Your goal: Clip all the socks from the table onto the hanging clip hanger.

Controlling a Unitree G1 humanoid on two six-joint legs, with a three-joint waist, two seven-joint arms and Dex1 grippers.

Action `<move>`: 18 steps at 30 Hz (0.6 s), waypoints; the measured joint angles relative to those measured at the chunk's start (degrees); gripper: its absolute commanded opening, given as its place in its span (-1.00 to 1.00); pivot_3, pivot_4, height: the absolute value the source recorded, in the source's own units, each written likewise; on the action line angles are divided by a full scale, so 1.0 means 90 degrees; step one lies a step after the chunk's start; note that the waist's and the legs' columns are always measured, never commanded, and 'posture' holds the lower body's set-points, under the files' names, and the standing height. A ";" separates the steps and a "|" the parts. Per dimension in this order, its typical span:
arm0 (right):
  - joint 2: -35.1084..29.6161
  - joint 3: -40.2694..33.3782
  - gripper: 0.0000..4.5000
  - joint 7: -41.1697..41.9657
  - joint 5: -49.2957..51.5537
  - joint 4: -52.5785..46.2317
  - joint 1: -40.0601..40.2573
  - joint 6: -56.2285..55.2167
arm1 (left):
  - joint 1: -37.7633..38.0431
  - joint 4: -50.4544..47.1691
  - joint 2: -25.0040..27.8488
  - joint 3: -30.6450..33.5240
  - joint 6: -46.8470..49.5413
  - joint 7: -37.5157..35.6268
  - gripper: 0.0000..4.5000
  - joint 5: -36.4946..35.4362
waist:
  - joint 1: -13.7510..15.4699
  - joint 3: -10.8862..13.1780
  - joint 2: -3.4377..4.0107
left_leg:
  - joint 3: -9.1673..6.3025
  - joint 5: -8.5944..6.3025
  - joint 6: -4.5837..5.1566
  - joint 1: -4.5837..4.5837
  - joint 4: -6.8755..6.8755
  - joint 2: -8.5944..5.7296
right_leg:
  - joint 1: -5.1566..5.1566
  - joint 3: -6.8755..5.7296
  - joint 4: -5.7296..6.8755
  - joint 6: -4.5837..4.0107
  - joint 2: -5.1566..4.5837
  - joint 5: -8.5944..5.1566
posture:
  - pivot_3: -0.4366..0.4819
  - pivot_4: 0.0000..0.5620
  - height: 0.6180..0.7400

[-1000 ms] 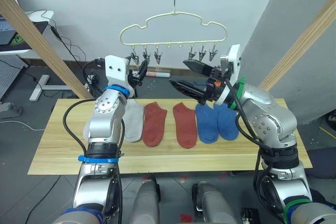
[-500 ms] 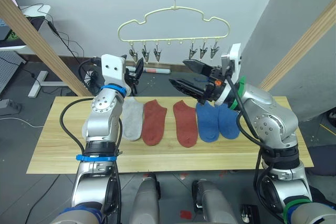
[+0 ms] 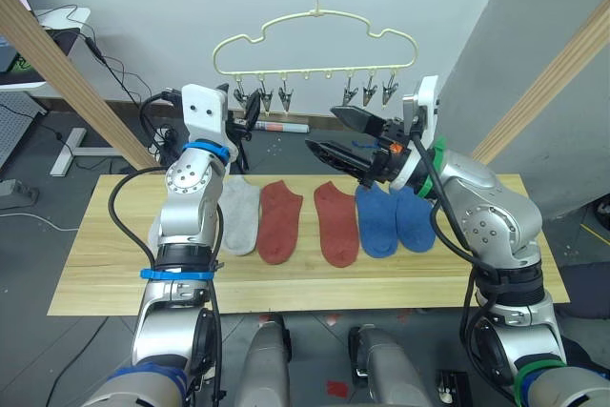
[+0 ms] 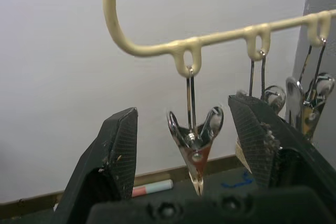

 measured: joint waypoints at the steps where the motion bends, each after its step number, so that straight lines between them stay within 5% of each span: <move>1: 0.0000 0.0000 1.00 0.0000 0.0000 0.0000 0.0000 0.0000 | 0.0000 0.0009 0.0000 0.0000 -0.0005 -0.0004 0.34 0.0003 | 0.0000 0.0000 0.0000 | 0.0000 0.0000 0.0000 0.0000 0.0000 0.0000 | 0.0000 0.0000 0.0000 0.0000 0.0000 0.0000 | -0.12 0.12 1.00; 6: 0.0000 0.0000 1.00 0.0000 -0.0001 0.0000 0.0000 -0.0001 | 0.0000 0.0063 0.0002 0.0000 -0.0011 -0.0012 0.34 0.0025 | 0.0000 0.0002 0.0001 | 0.0000 0.0000 0.0000 0.0000 0.0000 0.0000 | 0.0000 0.0000 0.0000 0.0000 0.0000 0.0000 | -0.12 0.12 1.00; 18: 0.0010 0.0000 1.00 -0.0001 -0.0001 0.0000 -0.0001 -0.0004 | 0.0000 0.0084 0.0021 0.0000 -0.0009 -0.0159 -0.92 -0.0013 | 0.0000 0.0006 0.0002 | 0.0000 0.0000 0.0000 0.0000 0.0000 0.0000 | 0.0000 0.0000 0.0001 0.0000 0.0000 0.0000 | -0.12 0.12 1.00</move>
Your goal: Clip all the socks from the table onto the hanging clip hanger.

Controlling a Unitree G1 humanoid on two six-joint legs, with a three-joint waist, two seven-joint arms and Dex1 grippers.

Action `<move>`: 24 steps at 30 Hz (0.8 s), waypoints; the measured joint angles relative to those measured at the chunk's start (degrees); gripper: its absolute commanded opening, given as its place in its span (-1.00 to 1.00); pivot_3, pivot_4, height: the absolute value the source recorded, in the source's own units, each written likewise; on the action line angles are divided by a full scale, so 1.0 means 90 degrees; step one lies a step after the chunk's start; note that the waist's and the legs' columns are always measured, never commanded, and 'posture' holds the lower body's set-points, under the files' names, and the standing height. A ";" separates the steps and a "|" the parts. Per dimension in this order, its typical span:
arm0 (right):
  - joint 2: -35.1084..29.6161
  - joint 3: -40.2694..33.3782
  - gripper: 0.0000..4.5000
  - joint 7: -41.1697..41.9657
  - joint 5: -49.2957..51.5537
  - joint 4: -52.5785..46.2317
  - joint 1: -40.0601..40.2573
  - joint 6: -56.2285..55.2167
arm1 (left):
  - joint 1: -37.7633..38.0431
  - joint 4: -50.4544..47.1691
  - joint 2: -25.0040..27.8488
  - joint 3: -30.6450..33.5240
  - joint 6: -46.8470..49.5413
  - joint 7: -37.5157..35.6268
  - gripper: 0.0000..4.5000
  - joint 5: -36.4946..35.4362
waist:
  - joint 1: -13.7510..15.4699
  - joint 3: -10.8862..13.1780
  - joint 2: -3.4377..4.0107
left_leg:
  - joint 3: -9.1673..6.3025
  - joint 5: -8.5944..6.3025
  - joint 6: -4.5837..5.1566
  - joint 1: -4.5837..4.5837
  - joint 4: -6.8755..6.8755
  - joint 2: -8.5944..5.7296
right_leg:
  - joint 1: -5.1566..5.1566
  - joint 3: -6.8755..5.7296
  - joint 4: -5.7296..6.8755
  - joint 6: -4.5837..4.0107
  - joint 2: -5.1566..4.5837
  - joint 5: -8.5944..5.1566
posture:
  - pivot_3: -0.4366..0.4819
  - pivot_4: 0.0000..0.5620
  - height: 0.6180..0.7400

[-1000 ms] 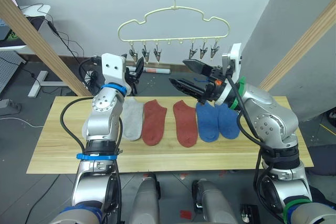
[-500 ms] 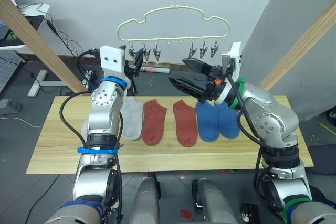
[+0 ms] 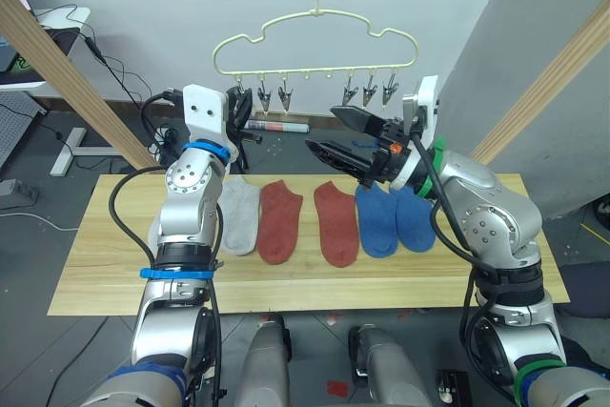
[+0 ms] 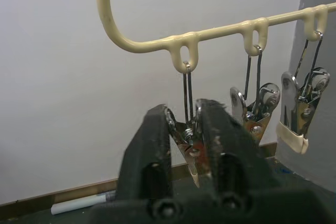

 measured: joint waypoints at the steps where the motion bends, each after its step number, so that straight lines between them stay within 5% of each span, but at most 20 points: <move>1: 0.0001 0.0000 1.00 0.0000 0.0000 0.0000 0.0000 0.0000 | -0.0001 0.0000 0.0000 0.0000 0.0001 -0.0001 -0.95 -0.0008 | 0.0000 0.0000 0.0000 | 0.0000 0.0000 0.0000 0.0000 0.0000 0.0000 | 0.0000 0.0000 0.0000 0.0000 0.0000 0.0000 | -0.12 0.12 1.00; 6: -0.0066 0.0019 1.00 -0.0024 -0.0032 -0.0001 0.0009 0.0004 | -0.0029 -0.0003 0.0014 -0.0009 0.0028 -0.0021 -0.95 -0.0010 | 0.0001 0.0000 0.0000 | 0.0000 0.0000 0.0000 0.0000 0.0000 0.0000 | 0.0000 0.0000 0.0000 0.0000 0.0000 0.0000 | -0.10 0.11 1.00; 10: -0.0838 0.0461 1.00 -0.0504 -0.1029 0.0126 0.0327 0.0114 | -0.0001 -0.0120 0.0247 -0.0121 0.0272 -0.0155 -0.95 0.0054 | 0.0011 0.0000 -0.0001 | 0.0002 0.0000 -0.0001 0.0000 0.0000 -0.0003 | 0.0001 0.0001 -0.0004 0.0001 -0.0004 -0.0001 | -0.10 0.10 1.00; 16: -0.1645 0.0895 1.00 -0.1138 -0.2535 0.1290 0.0850 0.0180 | 0.0274 -0.0699 0.0429 -0.0132 0.0810 -0.0398 -0.95 -0.0024 | 0.0003 0.0001 0.0001 | 0.0010 0.0001 -0.0002 0.0001 0.0000 -0.0001 | -0.0005 0.0006 -0.0002 0.0001 -0.0003 -0.0001 | -0.10 0.07 1.00; 24: -0.1641 0.0956 1.00 -0.1334 -0.3438 0.2988 0.0886 -0.0320 | 0.0579 -0.1264 0.0429 -0.0118 0.1276 -0.0408 -0.95 -0.0164 | -0.0050 0.0001 0.0001 | 0.0013 0.0001 -0.0002 0.0002 0.0000 -0.0002 | -0.0004 0.0010 -0.0002 0.0004 -0.0001 -0.0002 | -0.06 0.07 1.00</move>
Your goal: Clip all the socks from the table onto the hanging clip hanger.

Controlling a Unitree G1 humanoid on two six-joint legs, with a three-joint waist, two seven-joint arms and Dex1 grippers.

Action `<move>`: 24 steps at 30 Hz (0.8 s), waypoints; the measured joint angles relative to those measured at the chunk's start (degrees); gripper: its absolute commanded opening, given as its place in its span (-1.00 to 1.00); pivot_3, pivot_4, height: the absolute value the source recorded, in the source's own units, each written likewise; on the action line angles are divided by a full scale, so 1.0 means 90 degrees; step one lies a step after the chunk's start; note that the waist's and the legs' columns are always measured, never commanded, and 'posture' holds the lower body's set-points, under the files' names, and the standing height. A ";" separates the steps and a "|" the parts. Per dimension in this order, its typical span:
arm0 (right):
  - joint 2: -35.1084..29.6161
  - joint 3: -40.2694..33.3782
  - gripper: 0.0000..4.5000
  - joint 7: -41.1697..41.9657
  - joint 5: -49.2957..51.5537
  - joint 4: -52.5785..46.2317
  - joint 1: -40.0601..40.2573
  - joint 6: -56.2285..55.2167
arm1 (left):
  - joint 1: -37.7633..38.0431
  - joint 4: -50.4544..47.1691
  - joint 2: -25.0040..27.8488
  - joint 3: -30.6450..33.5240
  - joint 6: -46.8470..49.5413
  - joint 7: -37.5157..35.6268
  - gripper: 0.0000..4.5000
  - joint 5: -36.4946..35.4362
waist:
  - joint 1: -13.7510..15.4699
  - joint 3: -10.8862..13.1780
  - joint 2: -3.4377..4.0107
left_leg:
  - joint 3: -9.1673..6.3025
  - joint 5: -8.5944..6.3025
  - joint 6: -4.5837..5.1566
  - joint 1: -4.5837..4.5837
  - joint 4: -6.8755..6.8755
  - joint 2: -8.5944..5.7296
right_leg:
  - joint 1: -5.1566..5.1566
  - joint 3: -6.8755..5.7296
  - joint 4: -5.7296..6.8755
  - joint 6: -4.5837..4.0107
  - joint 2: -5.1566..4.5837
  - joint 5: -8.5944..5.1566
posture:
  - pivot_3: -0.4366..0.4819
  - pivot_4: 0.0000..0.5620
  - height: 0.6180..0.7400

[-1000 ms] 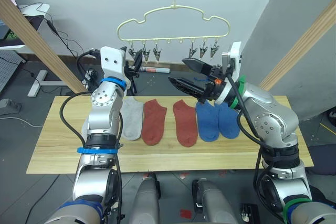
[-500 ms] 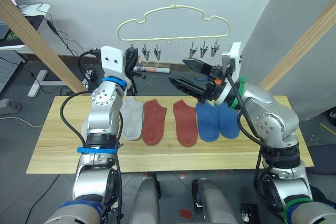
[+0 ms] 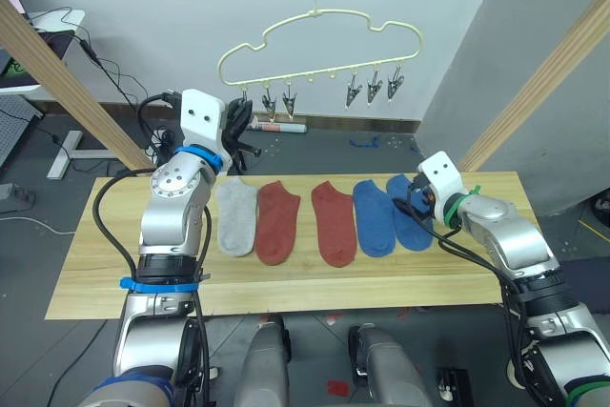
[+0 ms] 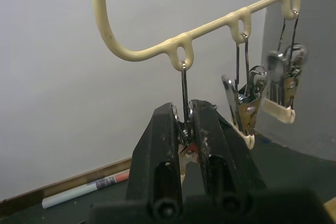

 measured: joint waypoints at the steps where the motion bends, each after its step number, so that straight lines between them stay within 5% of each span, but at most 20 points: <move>1: 0.0051 0.0010 1.00 -0.0026 -0.0068 0.0214 -0.0007 -0.0057 | 0.0033 -0.0037 -0.0003 0.0009 0.0016 0.0010 -0.95 -0.0017 | -0.0003 0.0000 0.0000 | 0.0000 0.0000 0.0000 0.0000 0.0000 0.0000 | 0.0000 0.0001 0.0000 0.0000 0.0000 0.0000 | -0.04 0.07 1.00; 9: 0.0714 -0.0358 1.00 -0.0670 -0.0304 0.1805 -0.0439 -0.0379 | 0.0352 -0.0573 -0.0029 0.0118 0.0285 0.0138 -0.95 -0.0149 | -0.0062 0.0001 0.0002 | 0.0001 0.0000 0.0000 0.0002 0.0007 0.0000 | 0.0002 0.0004 0.0007 0.0004 0.0000 0.0005 | 0.03 0.08 1.00; 17: 0.1149 -0.0988 1.00 -0.1090 -0.0266 0.2274 -0.0625 -0.0410 | 0.0521 -0.0897 -0.0038 0.0123 0.0506 0.0173 -0.95 -0.0219 | -0.0060 0.0001 0.0002 | 0.0001 0.0000 0.0000 0.0013 0.0015 -0.0002 | 0.0003 0.0007 0.0041 0.0007 0.0000 0.0004 | 0.05 0.07 1.00; 20: 0.1144 -0.1025 0.76 -0.0937 -0.0232 0.2106 -0.0508 -0.0251 | 0.0521 -0.0939 -0.0034 0.0125 0.0561 0.0174 -0.95 -0.0221 | -0.0056 0.0000 0.0002 | -0.0002 0.0001 -0.0001 0.0018 0.0016 -0.0001 | 0.0003 0.0005 0.0053 0.0013 0.0001 0.0000 | 0.06 0.05 1.00; 24: 0.1027 -0.1046 0.14 -0.0644 -0.0068 0.1260 0.0088 0.0191 | 0.0516 -0.0948 -0.0032 0.0125 0.0561 0.0166 -0.95 -0.0223 | -0.0048 -0.0002 0.0001 | -0.0004 0.0001 -0.0002 0.0017 0.0019 -0.0003 | 0.0003 0.0004 0.0059 0.0013 0.0000 0.0000 | 0.05 0.01 1.00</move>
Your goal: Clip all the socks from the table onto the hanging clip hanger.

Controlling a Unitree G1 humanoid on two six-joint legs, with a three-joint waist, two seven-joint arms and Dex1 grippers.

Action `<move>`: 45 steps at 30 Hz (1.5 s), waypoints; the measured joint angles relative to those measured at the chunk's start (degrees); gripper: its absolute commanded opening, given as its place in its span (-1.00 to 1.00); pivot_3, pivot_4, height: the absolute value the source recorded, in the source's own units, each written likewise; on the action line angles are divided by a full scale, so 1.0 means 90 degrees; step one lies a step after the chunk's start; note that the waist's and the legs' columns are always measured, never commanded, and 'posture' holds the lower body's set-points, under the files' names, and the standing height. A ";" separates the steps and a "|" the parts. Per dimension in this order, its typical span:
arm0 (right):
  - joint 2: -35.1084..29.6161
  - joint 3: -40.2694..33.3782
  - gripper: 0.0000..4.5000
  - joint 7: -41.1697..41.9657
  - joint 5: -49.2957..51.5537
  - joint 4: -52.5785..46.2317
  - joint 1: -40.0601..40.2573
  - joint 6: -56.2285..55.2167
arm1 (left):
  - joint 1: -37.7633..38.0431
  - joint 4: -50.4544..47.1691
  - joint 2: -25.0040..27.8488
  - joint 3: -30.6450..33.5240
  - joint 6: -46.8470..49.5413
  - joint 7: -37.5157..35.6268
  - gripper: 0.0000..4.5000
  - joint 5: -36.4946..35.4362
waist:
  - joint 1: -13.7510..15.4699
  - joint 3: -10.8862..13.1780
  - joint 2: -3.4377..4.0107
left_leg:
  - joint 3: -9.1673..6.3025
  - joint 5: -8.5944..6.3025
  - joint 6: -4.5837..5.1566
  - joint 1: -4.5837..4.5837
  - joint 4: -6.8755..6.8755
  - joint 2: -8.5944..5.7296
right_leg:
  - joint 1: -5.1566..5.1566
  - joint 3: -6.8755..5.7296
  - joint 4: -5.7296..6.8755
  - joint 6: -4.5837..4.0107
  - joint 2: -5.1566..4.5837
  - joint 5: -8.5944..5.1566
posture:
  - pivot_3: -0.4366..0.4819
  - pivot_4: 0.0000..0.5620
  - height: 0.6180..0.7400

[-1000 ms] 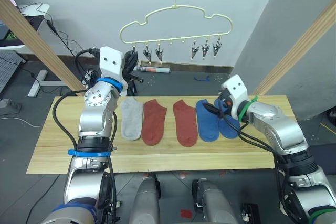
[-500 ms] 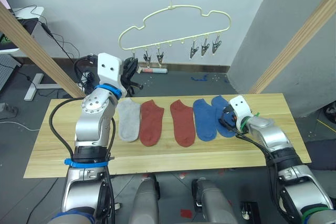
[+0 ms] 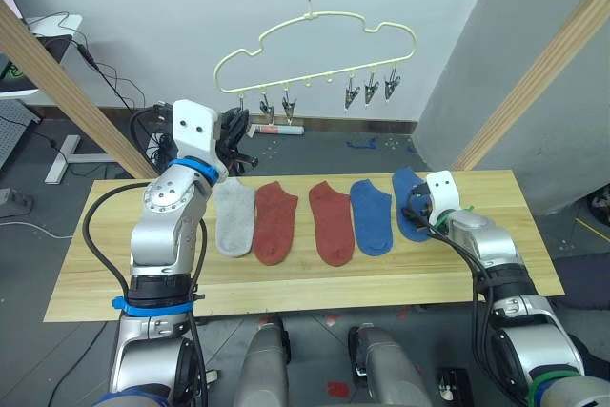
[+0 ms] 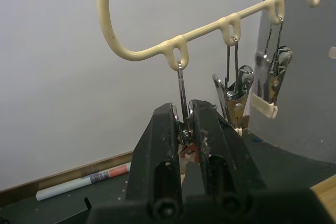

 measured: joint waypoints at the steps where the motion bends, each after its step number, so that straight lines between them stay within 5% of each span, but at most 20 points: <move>1: -0.0048 -0.0010 -0.02 0.0064 0.0020 -0.0175 0.0124 0.0079 | 0.0001 0.0000 0.0008 0.0012 -0.0001 0.0002 -0.95 0.0000 | 0.0003 -0.0001 -0.0001 | -0.0001 0.0000 0.0000 0.0000 0.0000 0.0000 | 0.0000 0.0000 0.0000 0.0001 0.0000 0.0000 | 0.05 0.01 1.00; 7: -0.0568 0.0073 -0.96 0.0493 0.0016 -0.1563 0.1207 0.0647 | -0.0009 0.0008 -0.0012 0.0014 -0.0004 0.0006 -0.95 -0.0006 | 0.0007 -0.0010 -0.0009 | -0.0003 0.0000 0.0000 0.0000 0.0016 -0.0001 | 0.0003 0.0000 0.0005 0.0019 -0.0001 -0.0011 | 0.01 -0.04 1.00; 15: -0.1586 0.0718 -0.98 0.1612 0.0025 -0.2985 0.2266 0.0822 | -0.0041 0.0185 -0.0021 0.0024 -0.0046 -0.0008 -0.95 -0.0002 | -0.0049 -0.0010 -0.0010 | 0.0000 0.0000 0.0000 -0.0001 0.0032 0.0001 | 0.0002 0.0007 0.0010 0.0023 0.0003 -0.0013 | -0.03 -0.05 1.00; 28: -0.1510 0.0566 0.99 0.1747 0.0233 -0.3472 0.1998 0.1018 | -0.0045 0.0208 -0.0070 -0.0001 -0.0119 -0.0033 -0.95 0.0002 | -0.0038 -0.0010 -0.0010 | -0.0004 0.0000 0.0000 -0.0009 0.0058 0.0004 | 0.0001 0.0008 0.0022 0.0023 0.0007 -0.0013 | -0.03 -0.05 1.00; 45: -0.0558 0.0541 0.99 0.0724 -0.0001 -0.2311 0.1473 0.1028 | -0.0106 0.0248 -0.0063 -0.0007 -0.0104 -0.0043 -0.95 0.0005 | -0.0035 -0.0010 -0.0010 | -0.0006 0.0000 0.0001 -0.0011 0.0064 0.0003 | 0.0002 0.0006 0.0024 0.0022 0.0008 -0.0013 | -0.01 -0.04 1.00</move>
